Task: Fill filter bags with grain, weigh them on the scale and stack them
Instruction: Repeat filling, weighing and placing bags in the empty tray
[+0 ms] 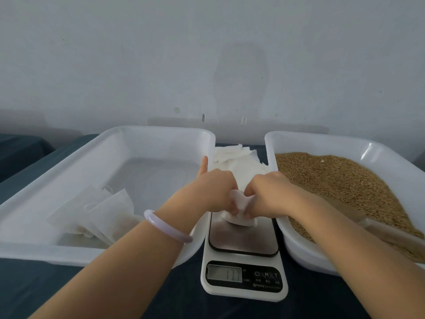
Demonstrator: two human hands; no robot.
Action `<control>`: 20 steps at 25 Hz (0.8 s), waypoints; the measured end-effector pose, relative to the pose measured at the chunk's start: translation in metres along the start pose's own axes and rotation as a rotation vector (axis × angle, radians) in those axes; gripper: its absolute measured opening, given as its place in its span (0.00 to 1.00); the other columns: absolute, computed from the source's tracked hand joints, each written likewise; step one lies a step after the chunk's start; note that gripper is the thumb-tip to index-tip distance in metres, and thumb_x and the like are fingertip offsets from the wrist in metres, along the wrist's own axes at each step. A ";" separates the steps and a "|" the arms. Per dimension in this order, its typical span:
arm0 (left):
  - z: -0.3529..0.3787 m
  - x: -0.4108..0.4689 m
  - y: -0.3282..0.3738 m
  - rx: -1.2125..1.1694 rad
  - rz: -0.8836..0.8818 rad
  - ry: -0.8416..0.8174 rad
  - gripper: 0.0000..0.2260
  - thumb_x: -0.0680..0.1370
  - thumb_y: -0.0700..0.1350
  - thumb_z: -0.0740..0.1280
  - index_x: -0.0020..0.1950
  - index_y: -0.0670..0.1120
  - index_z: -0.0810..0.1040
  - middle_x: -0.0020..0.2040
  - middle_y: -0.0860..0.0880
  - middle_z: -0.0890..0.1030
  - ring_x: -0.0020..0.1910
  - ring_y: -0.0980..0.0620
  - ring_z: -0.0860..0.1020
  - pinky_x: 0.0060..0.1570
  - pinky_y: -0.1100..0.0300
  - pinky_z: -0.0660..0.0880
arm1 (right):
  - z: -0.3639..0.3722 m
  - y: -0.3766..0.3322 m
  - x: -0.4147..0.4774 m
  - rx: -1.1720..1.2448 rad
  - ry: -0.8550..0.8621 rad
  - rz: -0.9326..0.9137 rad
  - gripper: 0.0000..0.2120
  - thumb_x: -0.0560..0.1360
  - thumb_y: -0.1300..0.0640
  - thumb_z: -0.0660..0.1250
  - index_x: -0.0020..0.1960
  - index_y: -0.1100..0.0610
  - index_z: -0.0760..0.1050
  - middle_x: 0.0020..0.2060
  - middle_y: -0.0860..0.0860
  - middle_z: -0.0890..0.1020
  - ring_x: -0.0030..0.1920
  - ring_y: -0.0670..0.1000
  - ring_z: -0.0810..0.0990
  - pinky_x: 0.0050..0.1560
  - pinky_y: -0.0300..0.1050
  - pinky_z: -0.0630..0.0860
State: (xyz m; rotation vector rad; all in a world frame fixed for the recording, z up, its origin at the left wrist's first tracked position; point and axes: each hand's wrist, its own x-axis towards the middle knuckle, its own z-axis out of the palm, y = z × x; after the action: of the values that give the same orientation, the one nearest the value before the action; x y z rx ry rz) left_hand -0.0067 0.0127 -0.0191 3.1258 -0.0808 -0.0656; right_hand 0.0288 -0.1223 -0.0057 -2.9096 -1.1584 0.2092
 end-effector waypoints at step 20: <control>-0.006 -0.009 -0.005 -0.390 0.068 0.049 0.13 0.61 0.53 0.58 0.43 0.53 0.70 0.40 0.55 0.73 0.46 0.50 0.70 0.35 0.63 0.63 | 0.013 0.019 0.000 0.568 0.109 -0.008 0.24 0.64 0.52 0.71 0.57 0.43 0.66 0.57 0.42 0.73 0.59 0.48 0.71 0.52 0.44 0.70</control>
State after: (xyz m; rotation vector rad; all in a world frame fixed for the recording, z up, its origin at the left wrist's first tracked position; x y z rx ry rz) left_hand -0.0154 0.0186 -0.0126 2.7303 -0.1532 -0.0025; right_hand 0.0405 -0.1366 -0.0196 -2.3855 -0.9073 0.3146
